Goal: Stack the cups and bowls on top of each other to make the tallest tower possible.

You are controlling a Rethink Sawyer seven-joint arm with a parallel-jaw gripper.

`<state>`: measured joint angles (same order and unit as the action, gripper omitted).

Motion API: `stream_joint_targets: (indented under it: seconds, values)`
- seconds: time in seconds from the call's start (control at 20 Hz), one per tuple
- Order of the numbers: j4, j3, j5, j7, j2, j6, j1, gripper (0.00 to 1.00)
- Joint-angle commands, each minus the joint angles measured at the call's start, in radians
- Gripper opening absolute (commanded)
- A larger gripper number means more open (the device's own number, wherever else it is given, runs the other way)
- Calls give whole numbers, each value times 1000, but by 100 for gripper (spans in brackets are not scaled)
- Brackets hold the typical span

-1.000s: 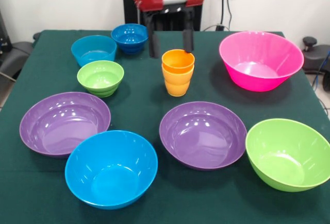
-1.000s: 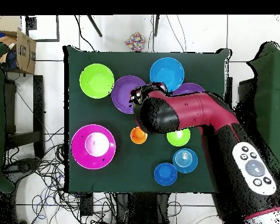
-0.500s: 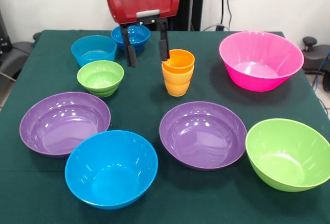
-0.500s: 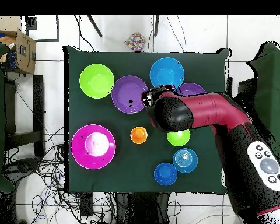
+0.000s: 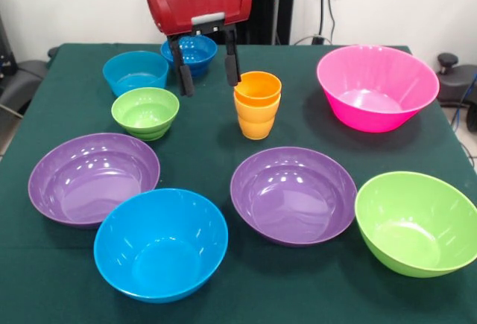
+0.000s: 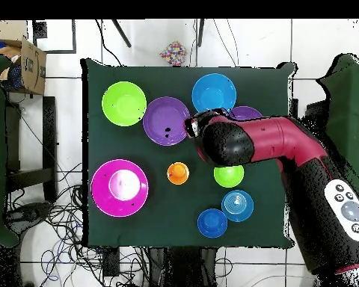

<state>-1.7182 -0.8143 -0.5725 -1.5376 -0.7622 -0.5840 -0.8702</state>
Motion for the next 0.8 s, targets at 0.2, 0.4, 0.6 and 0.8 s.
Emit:
stream_joint_targets:
  seconds: [0.2,0.4,0.6,0.8]
  values:
    - [49,-47,-100,338,11,-143,13,100]
    - [50,-52,-101,341,4,-146,9,100]
    - [56,-55,-110,355,9,-155,0,100]
    - [83,-55,-123,390,48,-175,-15,100]
